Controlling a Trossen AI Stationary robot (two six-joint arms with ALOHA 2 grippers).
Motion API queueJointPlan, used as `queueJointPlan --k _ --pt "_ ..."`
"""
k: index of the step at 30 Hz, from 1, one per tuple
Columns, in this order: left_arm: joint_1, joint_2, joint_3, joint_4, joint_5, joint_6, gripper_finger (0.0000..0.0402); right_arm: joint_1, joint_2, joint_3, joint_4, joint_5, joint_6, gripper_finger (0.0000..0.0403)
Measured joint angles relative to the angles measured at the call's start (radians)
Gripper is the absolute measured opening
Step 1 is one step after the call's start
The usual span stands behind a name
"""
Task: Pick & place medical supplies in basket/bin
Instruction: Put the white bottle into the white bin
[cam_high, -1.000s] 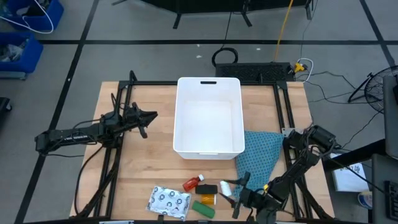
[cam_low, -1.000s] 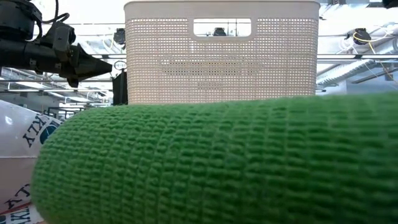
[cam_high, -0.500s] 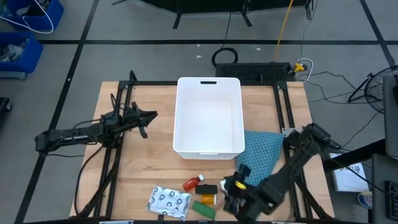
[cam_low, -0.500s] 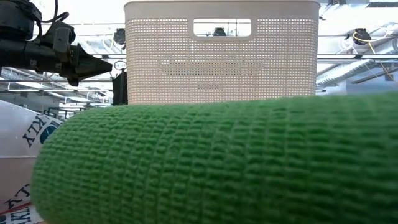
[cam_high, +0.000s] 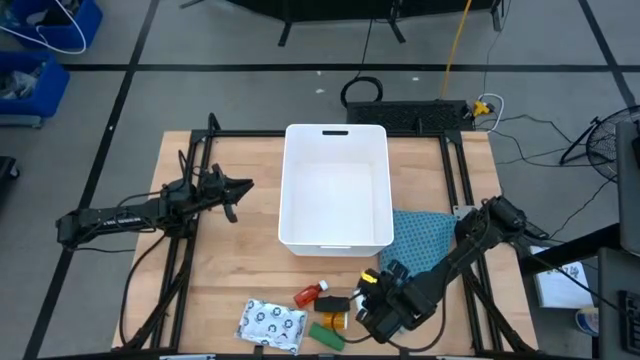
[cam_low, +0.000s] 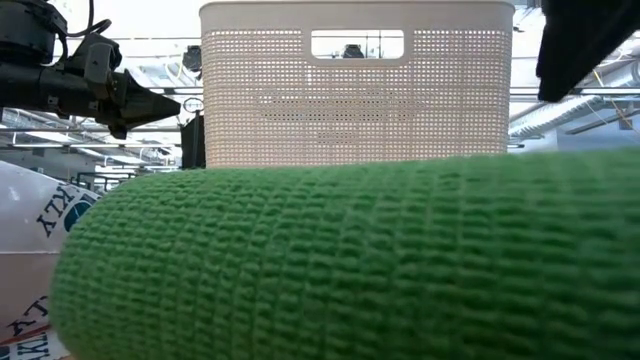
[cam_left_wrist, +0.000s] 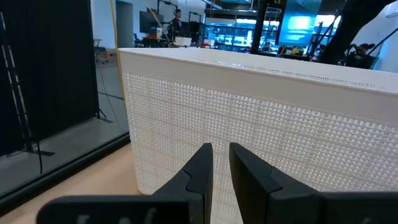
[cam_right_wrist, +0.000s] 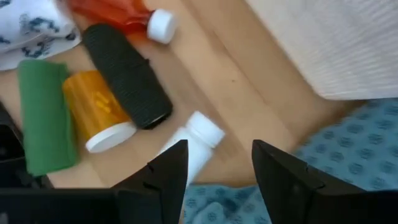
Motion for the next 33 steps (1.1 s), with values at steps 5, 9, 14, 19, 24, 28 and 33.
queueJointPlan --k 5,9,14,19,24,28,33 --pt "0.000 0.000 0.000 0.002 -0.003 0.002 0.0056 -0.029 0.000 -0.069 0.143 -0.147 -0.002 0.0169" --pt "0.000 0.000 0.000 0.002 -0.027 0.002 0.0056 -0.043 0.000 -0.093 0.117 -0.157 0.071 0.0174" --pt "0.000 0.000 0.000 0.003 -0.053 0.007 0.0056 -0.055 -0.009 -0.095 0.075 -0.157 0.075 0.0205" --pt "0.000 0.000 0.000 0.003 -0.053 0.010 0.0056 -0.062 -0.008 -0.095 0.121 -0.156 0.078 0.0269" --pt "0.000 0.000 0.000 0.002 -0.053 0.010 0.0056 -0.061 0.002 -0.094 0.144 -0.154 0.128 0.0318" --pt "0.000 0.000 0.000 0.002 -0.053 0.009 0.0056 -0.061 0.039 -0.094 0.158 -0.155 0.131 0.0326" --pt "0.000 0.000 0.000 0.002 -0.053 0.009 0.0056 -0.060 0.098 -0.094 0.207 -0.168 0.111 0.0319"
